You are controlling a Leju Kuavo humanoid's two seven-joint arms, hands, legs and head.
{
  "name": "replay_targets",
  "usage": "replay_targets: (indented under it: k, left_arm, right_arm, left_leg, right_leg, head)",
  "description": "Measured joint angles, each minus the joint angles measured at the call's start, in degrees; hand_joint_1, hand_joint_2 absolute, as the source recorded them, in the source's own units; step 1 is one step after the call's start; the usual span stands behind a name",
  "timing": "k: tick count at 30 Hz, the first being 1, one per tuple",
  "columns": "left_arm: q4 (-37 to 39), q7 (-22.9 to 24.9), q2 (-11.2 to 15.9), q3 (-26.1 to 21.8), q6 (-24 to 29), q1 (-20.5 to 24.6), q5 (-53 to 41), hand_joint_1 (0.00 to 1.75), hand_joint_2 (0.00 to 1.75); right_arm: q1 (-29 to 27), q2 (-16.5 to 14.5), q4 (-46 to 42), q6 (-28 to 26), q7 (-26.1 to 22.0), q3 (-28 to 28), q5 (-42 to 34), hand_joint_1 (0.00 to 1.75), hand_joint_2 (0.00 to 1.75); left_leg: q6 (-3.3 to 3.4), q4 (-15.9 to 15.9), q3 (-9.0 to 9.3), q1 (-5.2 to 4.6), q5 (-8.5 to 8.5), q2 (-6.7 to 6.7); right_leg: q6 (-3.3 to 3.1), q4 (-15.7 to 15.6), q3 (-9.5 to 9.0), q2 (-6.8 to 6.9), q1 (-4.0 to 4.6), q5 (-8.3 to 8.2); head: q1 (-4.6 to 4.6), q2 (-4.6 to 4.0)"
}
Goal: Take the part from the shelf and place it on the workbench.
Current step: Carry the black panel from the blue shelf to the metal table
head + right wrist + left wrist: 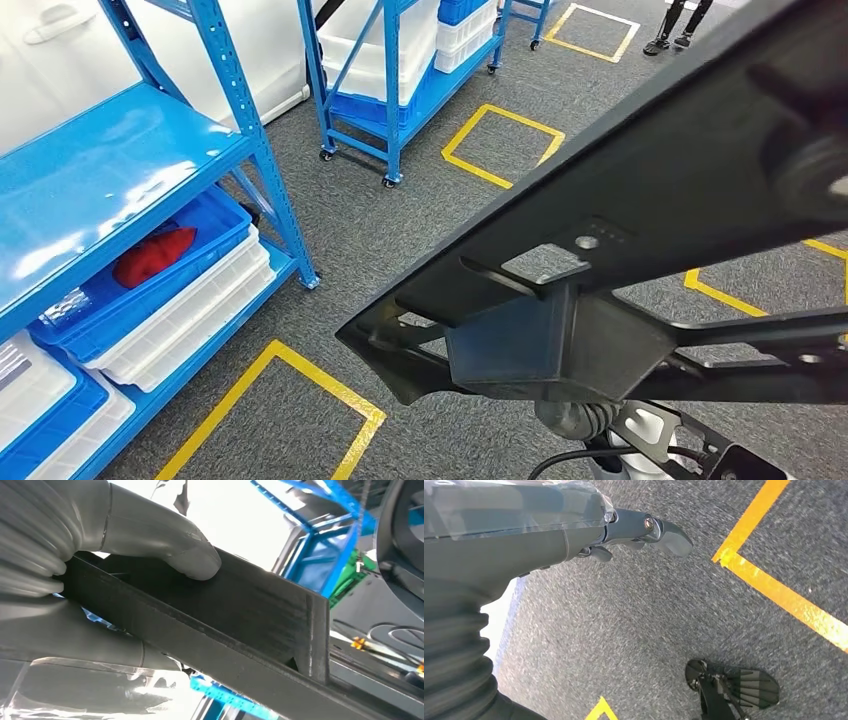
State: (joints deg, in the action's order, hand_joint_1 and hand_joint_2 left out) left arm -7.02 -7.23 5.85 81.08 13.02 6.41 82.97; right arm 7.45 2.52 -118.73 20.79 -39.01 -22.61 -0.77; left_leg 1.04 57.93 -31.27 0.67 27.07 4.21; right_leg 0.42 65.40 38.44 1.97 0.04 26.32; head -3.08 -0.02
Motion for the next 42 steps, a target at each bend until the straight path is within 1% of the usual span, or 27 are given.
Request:
replay_targets:
  k: [2, 3, 5, 6, 8, 10, 11, 12, 13, 14, 16, 18, 20, 21, 23, 25, 26, 27, 28, 30, 32, 33, 36, 38, 40, 41, 42]
  left_arm:
    - [0.0, 0.64, -0.59, 0.01, 0.45, -0.02, 0.0, 0.0, 1.75]
    - [0.0, 1.02, -0.85, 0.02, 0.69, -0.03, 0.0, 0.0, 1.75]
    - [0.0, 1.69, -1.38, 0.06, 1.08, 0.02, 0.0, 0.0, 1.75]
    - [0.0, 1.91, -1.62, 0.09, 1.15, 0.07, 0.0, 0.0, 1.75]
    - [0.0, 2.27, -2.0, 0.25, 1.36, 0.06, 0.0, 0.0, 1.75]
    - [0.0, 2.38, -2.16, 0.55, 1.64, -0.26, 0.0, 0.0, 1.75]
    - [0.0, 2.26, -2.17, 0.72, 1.67, -0.45, 0.0, 0.0, 1.75]
    - [0.0, 2.08, -2.17, 0.85, 1.58, -0.57, 0.0, 0.0, 1.75]
    - [0.0, 1.88, -2.17, 0.97, 1.41, -0.61, 0.0, 0.0, 1.75]
    - [0.0, 1.77, -2.17, 1.09, 1.22, -0.57, 0.0, 0.0, 1.75]
    - [0.0, 1.71, -2.15, 1.3, 0.94, -0.46, 0.0, 0.0, 1.75]
    - [0.0, 1.74, -2.13, 1.43, 0.85, -0.36, 0.0, 0.0, 1.75]
    - [0.0, 1.77, -2.14, 1.46, 0.81, -0.15, 0.0, 0.0, 1.75]
    - [0.0, 1.78, -2.18, 1.48, 0.8, -0.02, 0.0, 0.0, 1.75]
    - [0.0, 1.85, -2.23, 1.48, 0.86, 0.08, 0.0, 0.0, 1.75]
    - [0.01, 2.03, -2.19, 1.46, 1.21, -0.08, 0.0, 0.0, 1.75]
    - [0.01, 2.1, -2.14, 1.45, 1.45, -0.16, 0.0, 0.0, 1.75]
    - [0.02, 2.1, -2.1, 1.43, 1.64, -0.18, 0.0, 0.0, 1.75]
    - [0.02, 2.02, -2.05, 1.4, 1.76, -0.15, 0.0, 0.0, 1.75]
    - [0.02, 1.85, -2.0, 1.38, 1.82, -0.04, 0.0, 0.0, 1.75]
    - [0.02, 1.92, -1.87, 1.38, 1.82, 0.0, 0.0, 0.0, 1.75]
    - [0.02, 2.01, -1.77, 1.39, 1.81, 0.0, 0.0, 0.0, 1.75]
    - [0.02, 2.17, -1.58, 1.38, 1.78, 0.1, 0.0, 0.0, 1.75]
    - [0.02, 2.17, -1.55, 1.32, 1.87, 0.12, 0.0, 0.0, 1.75]
    - [0.02, 2.19, -1.53, 1.26, 1.99, -0.11, 0.0, 0.0, 1.75]
    - [0.02, 2.2, -1.52, 1.23, 2.02, -0.27, 0.0, 0.0, 1.75]
    - [0.02, 2.21, -1.52, 1.2, 2.01, -0.39, 0.0, 0.0, 1.75]
  right_arm:
    - [-0.68, 0.31, -0.35, -0.01, 0.0, -0.07, 0.11, 1.75, 1.75]
    - [-1.01, 0.49, -0.45, 0.13, 0.0, -0.09, -0.03, 1.75, 1.75]
    - [-2.0, 0.97, -0.63, 0.56, 0.0, -0.08, -0.35, 1.75, 1.75]
    - [-2.55, 1.23, -0.85, 0.74, 0.0, -0.02, -0.47, 1.75, 1.75]
    - [-3.21, 1.57, -1.27, 0.92, 0.0, 0.14, -0.66, 1.75, 1.75]
    - [-3.59, 1.82, -1.49, 1.24, 0.0, 0.43, -0.97, 1.75, 1.75]
    - [-3.8, 1.95, -1.6, 1.49, 0.0, 0.66, -1.12, 1.75, 1.75]
    - [-3.97, 2.07, -1.75, 1.74, 0.0, 0.94, -1.23, 1.75, 1.75]
    - [-4.06, 2.15, -1.96, 1.91, 0.0, 1.23, -1.29, 1.75, 1.75]
    - [-4.09, 2.2, -2.25, 2.03, 0.0, 1.48, -1.31, 1.75, 1.75]
    - [-4.05, 2.22, -2.92, 2.3, 0.0, 1.85, -1.31, 1.75, 1.75]
    - [-4.04, 2.22, -3.52, 2.61, 0.0, 2.05, -1.32, 1.75, 1.75]
    - [-4.09, 2.22, -4.05, 2.72, 0.0, 2.24, -1.33, 1.75, 1.75]
    - [-4.11, 2.22, -4.32, 2.71, 0.0, 2.34, -1.33, 1.75, 1.75]
    - [-3.81, 2.22, -4.74, 2.74, 0.0, 2.5, -1.33, 1.75, 1.75]
    - [-3.27, 2.22, -4.86, 2.87, 0.0, 2.53, -1.44, 1.75, 1.75]
    - [-2.96, 2.22, -4.8, 2.93, 0.0, 2.52, -1.55, 1.75, 1.75]
    - [-2.61, 2.23, -4.69, 2.94, 0.0, 2.52, -1.74, 1.75, 1.75]
    - [-2.16, 2.27, -4.55, 2.89, 0.0, 2.52, -1.97, 1.75, 1.75]
    - [-1.18, 2.44, -4.26, 2.42, 0.0, 2.52, -2.54, 1.75, 1.75]
    - [-0.59, 2.73, -4.04, 1.76, 0.0, 2.52, -3.13, 1.75, 1.75]
    - [-0.52, 2.85, -3.97, 1.53, 0.0, 2.52, -3.35, 1.75, 1.75]
    - [-1.12, 3.16, -3.9, 1.5, 0.0, 2.56, -3.29, 1.75, 1.75]
    - [-1.63, 3.13, -3.87, 1.96, 0.0, 2.57, -2.94, 1.75, 1.75]
    - [-1.94, 2.74, -3.71, 2.56, 0.0, 2.54, -2.43, 1.75, 1.75]
    - [-2.06, 2.47, -3.54, 2.76, 0.0, 2.49, -2.16, 1.75, 1.75]
    - [-2.13, 2.22, -3.31, 2.87, 0.0, 2.44, -1.9, 1.75, 1.75]
  left_leg:
    - [-0.43, 0.0, 0.36, -0.28, 0.4, 1.13]
    - [-0.7, -0.03, 0.51, -0.37, 0.57, 1.72]
    - [-1.26, -0.29, 0.88, -0.46, 0.91, 2.8]
    - [-1.55, -0.03, 1.03, -0.44, 1.33, 2.33]
    - [-1.97, 3.46, -0.14, -0.35, 3.64, -0.42]
    - [-2.15, 10.99, -3.58, -0.27, 7.13, -3.06]
    - [-2.22, 14.22, -5.3, -0.24, 8.15, -3.51]
    - [-2.27, 15.77, -6.32, -0.21, 8.1, -3.68]
    - [-2.29, 15.01, -6.3, -0.15, 6.84, -3.75]
    - [-2.26, 12.05, -5.23, -0.06, 4.65, -4.02]
    - [-2.12, 4.2, -2.14, 0.19, 0.74, -6.23]
    - [-1.79, 0.42, -0.64, 0.23, -0.29, -8.01]
    - [-1.2, 0.09, -0.41, 0.13, -0.29, -7.35]
    - [-0.83, -0.18, -0.23, 0.16, -0.47, -6.75]
    - [-0.16, -0.75, 0.08, 0.37, -0.8, -5.39]
    - [0.14, -0.87, 0.14, 0.24, -0.76, -3.93]
    - [0.15, -0.86, 0.13, 0.18, -0.69, -3.17]
    - [0.1, -0.84, 0.16, 0.14, -0.6, -2.42]
    - [0.01, -0.83, 0.23, 0.13, -0.49, -1.7]
    - [-0.32, -0.82, 0.62, 0.12, -0.21, -0.44]
    - [-0.92, -0.81, 1.04, -0.11, 0.18, 0.5]
    - [-1.25, -0.82, 1.19, -0.22, 0.36, 0.89]
    - [-2.34, -0.93, 1.71, -0.14, 0.83, 1.76]
    - [-2.84, 1.56, 0.96, 0.09, 2.65, -0.18]
    - [-3.01, 8.67, -2.43, 0.16, 6.23, -2.88]
    - [-3.05, 12.69, -4.6, 0.15, 7.7, -3.46]
    - [-3.05, 15.4, -6.26, 0.13, 8.19, -3.71]
  right_leg:
    - [-1.07, -5.98, -3.1, 2.61, 0.86, -1.6]
    - [-1.41, -6.93, -3.48, 3.1, 1.19, -1.54]
    - [-1.83, -7.31, -3.51, 1.61, 1.09, -1.68]
    - [-2.04, -7.7, -3.7, 0.88, 0.86, -1.87]
    - [-2.57, -8.39, -4.14, -0.53, 0.38, -2.29]
    - [-2.86, -8.44, -4.2, -2.03, 0.41, -2.32]
    - [-2.9, -8.39, -4.22, -2.91, 0.41, -2.3]
    - [-2.9, -8.3, -4.25, -3.81, 0.4, -2.26]
    - [-2.83, -8.17, -4.3, -4.7, 0.37, -2.21]
    - [-2.71, -8.0, -4.38, -5.55, 0.32, -2.12]
    - [-2.31, -7.4, -4.33, -7.03, 0.26, -1.82]
    - [-1.7, -6.97, -3.93, -8.24, 0.12, -1.69]
    - [-0.92, -7.04, -3.61, -9.34, -0.05, -1.89]
    - [-0.61, -6.85, -3.48, -9.1, -0.07, -1.81]
    - [-0.02, -3.88, -2.01, -6.44, 0.0, -0.01]
    - [0.61, 3.32, 1.67, -3.39, -0.29, 3.58]
    - [0.89, 6.86, 3.54, -2.82, -0.52, 4.89]
    - [1.09, 8.88, 4.64, -2.52, -0.72, 5.22]
    - [1.21, 8.73, 4.62, -2.3, -0.87, 4.49]
    - [1.11, 1.99, 1.03, -1.05, -0.95, 0.83]
    - [0.45, -5.07, -2.74, 0.92, -0.52, -1.41]
    - [0.03, -6.62, -3.5, 1.41, -0.26, -1.6]
    - [-1.17, -7.33, -3.62, 0.0, 0.05, -1.52]
    - [-2.02, -7.95, -4.13, -1.11, -0.17, -1.76]
    - [-2.58, -8.18, -4.38, -2.28, -0.21, -1.83]
    - [-2.71, -8.16, -4.4, -3.01, -0.11, -1.81]
    - [-2.78, -8.13, -4.43, -3.81, 0.01, -1.78]
  head:
    - [0.0, 0.0]
    - [0.0, 0.0]
    - [-0.01, 0.0]
    - [-0.01, 0.0]
    - [-0.01, 0.0]
    - [-0.01, 0.0]
    - [-0.01, 0.0]
    - [-0.01, 0.0]
    - [-0.01, 0.0]
    - [-0.01, 0.0]
    - [0.0, 0.0]
    - [-0.01, 0.0]
    - [-0.02, 0.0]
    - [-0.01, 0.0]
    - [-0.01, 0.0]
    - [0.0, 0.0]
    - [0.0, 0.0]
    - [0.0, 0.0]
    - [0.0, 0.0]
    - [0.0, 0.0]
    - [0.0, 0.0]
    - [0.0, 0.0]
    - [0.0, 0.0]
    - [-0.01, 0.0]
    - [-0.01, 0.0]
    - [-0.01, 0.0]
    - [-0.01, 0.0]
